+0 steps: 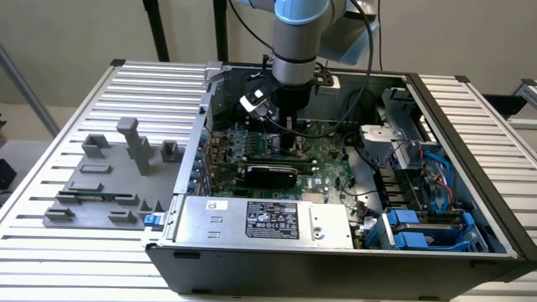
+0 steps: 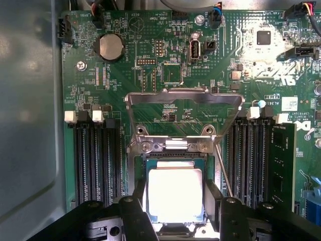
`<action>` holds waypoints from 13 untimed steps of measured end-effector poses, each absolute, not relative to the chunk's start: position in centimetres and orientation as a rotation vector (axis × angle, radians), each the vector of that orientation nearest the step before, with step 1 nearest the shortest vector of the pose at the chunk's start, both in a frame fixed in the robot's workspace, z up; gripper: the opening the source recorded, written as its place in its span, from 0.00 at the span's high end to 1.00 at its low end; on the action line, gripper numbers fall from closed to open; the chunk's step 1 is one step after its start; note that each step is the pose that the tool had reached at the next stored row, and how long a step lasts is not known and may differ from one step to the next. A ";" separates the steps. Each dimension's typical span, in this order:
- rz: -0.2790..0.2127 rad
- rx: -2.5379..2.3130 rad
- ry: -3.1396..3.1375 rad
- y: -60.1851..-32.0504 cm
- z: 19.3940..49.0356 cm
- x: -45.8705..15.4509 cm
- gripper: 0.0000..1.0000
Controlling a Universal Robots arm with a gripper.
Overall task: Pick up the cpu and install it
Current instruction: 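Place the cpu into insertion slot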
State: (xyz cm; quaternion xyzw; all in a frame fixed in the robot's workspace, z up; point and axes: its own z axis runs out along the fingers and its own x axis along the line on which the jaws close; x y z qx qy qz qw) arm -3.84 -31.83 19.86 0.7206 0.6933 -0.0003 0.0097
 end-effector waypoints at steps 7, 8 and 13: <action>-0.010 2.247 2.162 -31.8 19.8 -3.8 0.46; -0.010 2.247 2.162 -31.8 19.8 -3.8 0.46; -0.012 2.246 2.161 -31.7 19.7 -3.8 0.46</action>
